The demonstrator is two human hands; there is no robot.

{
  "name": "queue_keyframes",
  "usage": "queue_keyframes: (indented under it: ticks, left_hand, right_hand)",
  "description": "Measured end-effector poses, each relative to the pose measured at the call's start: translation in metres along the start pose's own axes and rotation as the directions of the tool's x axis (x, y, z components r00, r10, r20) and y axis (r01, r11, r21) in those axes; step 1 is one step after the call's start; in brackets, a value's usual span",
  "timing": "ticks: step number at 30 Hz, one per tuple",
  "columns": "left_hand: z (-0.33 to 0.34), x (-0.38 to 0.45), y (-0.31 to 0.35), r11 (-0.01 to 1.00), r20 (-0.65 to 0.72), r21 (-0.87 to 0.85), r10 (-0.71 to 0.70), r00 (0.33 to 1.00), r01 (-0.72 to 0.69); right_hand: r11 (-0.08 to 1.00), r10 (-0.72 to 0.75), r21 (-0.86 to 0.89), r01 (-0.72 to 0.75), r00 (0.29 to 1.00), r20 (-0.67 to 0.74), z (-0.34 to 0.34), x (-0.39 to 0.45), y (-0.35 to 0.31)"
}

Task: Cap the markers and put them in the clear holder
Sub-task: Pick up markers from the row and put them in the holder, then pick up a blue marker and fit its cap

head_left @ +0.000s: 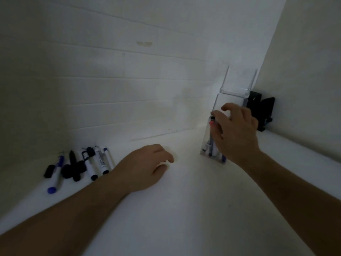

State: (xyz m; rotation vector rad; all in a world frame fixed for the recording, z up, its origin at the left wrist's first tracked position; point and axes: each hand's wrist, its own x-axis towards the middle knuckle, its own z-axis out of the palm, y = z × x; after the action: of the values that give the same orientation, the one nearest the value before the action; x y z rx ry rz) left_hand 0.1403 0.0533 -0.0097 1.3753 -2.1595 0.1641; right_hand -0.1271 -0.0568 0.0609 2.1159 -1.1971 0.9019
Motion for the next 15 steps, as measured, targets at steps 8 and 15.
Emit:
queue_keyframes:
  ticks: [8,15]
  left_hand:
    - [-0.076,-0.007,-0.061,0.769,-0.427,0.23,-0.471,0.772,0.597]
    - [-0.103,-0.04,-0.084,0.652,-0.261,0.031,-0.726,0.636,0.757]
  right_hand:
    - [0.713,-0.404,0.695,0.095,0.865,0.297,0.012,-0.019,-0.156]
    - [0.655,-0.49,0.755,0.027,0.776,0.398,0.037,-0.002,-0.235]
